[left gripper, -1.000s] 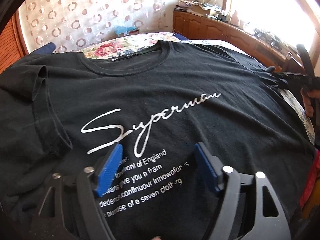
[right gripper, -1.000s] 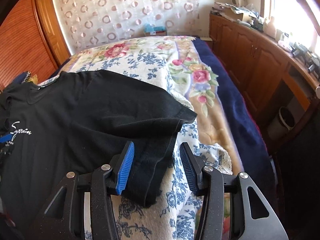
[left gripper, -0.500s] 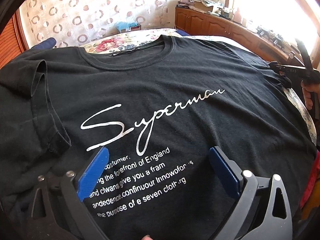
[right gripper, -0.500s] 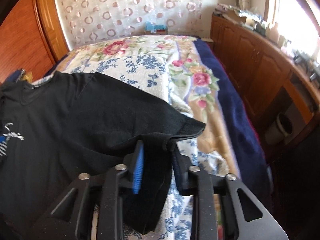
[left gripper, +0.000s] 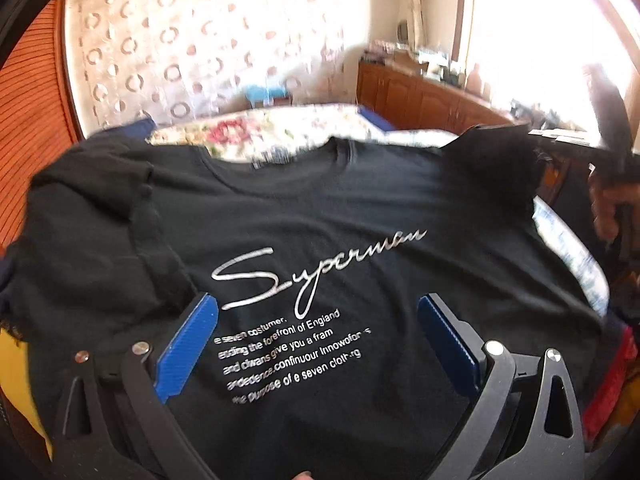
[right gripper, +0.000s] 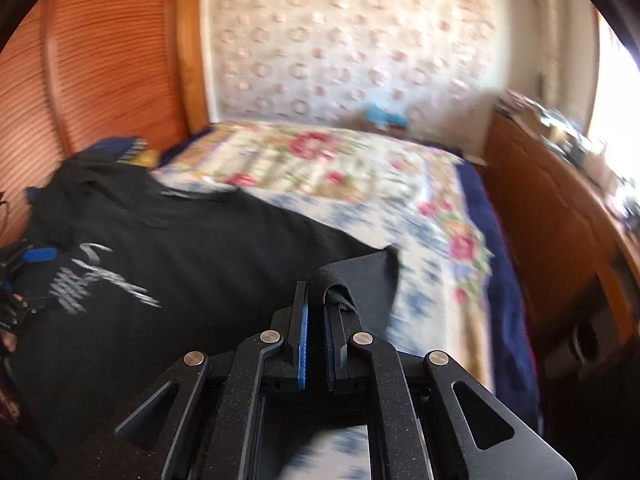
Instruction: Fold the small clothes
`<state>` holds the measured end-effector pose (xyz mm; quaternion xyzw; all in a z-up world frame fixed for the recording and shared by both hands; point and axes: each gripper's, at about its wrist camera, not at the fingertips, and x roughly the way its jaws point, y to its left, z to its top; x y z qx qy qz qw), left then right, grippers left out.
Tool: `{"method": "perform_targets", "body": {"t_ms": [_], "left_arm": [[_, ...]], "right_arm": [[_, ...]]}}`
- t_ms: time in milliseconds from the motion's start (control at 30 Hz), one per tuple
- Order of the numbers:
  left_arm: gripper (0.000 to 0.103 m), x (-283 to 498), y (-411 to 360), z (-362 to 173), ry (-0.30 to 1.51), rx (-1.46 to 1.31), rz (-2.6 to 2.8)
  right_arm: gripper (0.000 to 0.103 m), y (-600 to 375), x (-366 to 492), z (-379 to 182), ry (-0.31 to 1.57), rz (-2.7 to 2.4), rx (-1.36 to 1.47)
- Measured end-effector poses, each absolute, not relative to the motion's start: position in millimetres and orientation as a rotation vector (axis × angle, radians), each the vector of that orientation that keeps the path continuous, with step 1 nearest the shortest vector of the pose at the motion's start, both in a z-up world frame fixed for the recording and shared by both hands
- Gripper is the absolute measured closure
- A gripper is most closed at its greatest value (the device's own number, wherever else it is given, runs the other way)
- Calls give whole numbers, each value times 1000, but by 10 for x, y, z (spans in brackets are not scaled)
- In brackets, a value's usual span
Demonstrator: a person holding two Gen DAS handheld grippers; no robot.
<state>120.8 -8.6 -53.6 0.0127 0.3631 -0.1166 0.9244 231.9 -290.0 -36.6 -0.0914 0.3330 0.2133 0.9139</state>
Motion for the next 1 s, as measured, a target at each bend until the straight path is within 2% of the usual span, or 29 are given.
{"method": "perform_targets", "body": {"t_ms": [100,133,167,233,933,1000], "left_arm": [[2,1065,-42,-401,705,12,-223],[2,1047,-21,-375,700,8,-225],[2,1004,-8,-340,691,4,-230],[2,950,-17,-300,678,6,-236],[2,673,-212,-365,662,-14,-303],[2,666,-217,-387,666,-16,-302]], "right_arm": [[96,-2493,2212,-284,678,564,-167],[88,-2402,2187,-284,679,589,-164],[73,-2305,2154,-286,678,611,-169],[61,-2170,2101,-306,670,626,-202],[61,-2302,2482,-1221,897,565,-261],[76,-2317,2427,-1215,890,586,-257]]}}
